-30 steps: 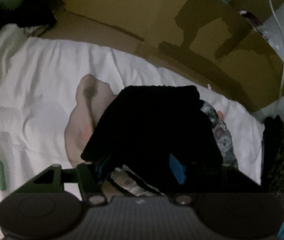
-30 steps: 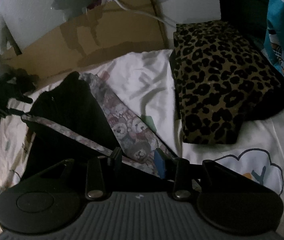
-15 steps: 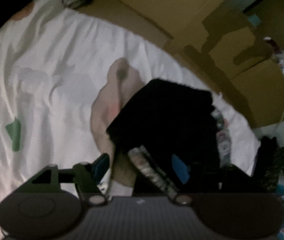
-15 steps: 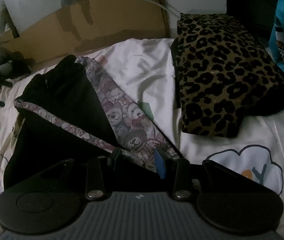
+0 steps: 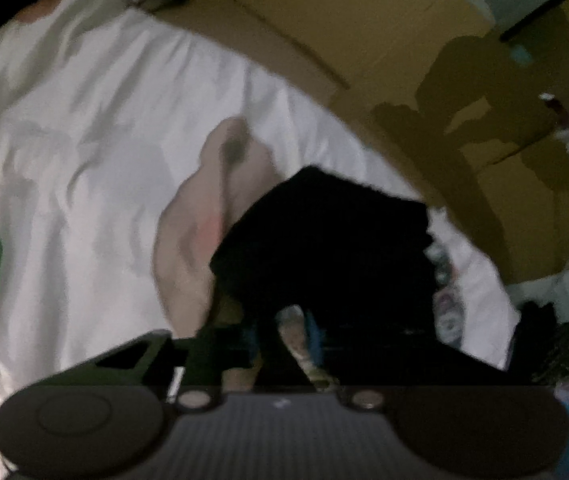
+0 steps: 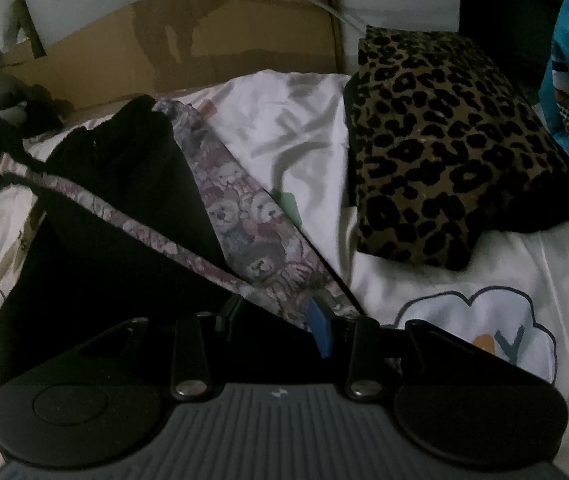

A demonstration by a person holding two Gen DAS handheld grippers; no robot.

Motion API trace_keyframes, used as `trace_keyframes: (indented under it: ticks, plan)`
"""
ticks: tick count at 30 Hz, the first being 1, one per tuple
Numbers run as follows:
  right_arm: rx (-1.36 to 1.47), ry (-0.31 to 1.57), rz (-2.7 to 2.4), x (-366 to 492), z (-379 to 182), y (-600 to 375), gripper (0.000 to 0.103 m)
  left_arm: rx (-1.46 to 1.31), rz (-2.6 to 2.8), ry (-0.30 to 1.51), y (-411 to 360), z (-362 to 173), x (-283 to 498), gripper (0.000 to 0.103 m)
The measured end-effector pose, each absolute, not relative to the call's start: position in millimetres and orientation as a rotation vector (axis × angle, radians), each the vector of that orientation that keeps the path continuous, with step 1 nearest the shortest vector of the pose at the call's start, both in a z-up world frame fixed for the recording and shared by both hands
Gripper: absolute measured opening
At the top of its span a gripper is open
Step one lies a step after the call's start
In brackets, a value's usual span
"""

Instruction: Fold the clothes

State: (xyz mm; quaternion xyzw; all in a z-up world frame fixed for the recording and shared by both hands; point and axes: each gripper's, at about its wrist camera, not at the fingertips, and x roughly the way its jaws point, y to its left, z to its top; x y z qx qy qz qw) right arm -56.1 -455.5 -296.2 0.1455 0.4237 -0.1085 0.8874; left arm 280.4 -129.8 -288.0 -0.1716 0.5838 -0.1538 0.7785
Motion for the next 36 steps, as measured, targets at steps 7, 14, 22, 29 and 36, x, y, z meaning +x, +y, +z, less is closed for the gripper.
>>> trace_keyframes:
  ticks: [7, 14, 22, 29, 36]
  plan:
    - [0.314, 0.904, -0.257, -61, -304, -468, 0.043, -0.429, -0.454, 1.204, -163, -255, 286, 0.021]
    - [0.363, 0.91, -0.288, -70, -309, -484, 0.043, -0.432, -0.532, 1.165, -219, -242, 293, 0.02]
    - [0.36, 0.912, -0.295, -72, -312, -497, 0.043, -0.399, -0.555, 1.153, -266, -240, 315, 0.001]
    - [0.347, 0.931, -0.285, -76, -318, -504, 0.043, -0.364, -0.533, 1.157, -280, -251, 321, 0.001]
    - [0.32, 0.905, -0.227, -66, -311, -501, 0.042, -0.187, -0.58, 1.183, -307, -263, 304, 0.049]
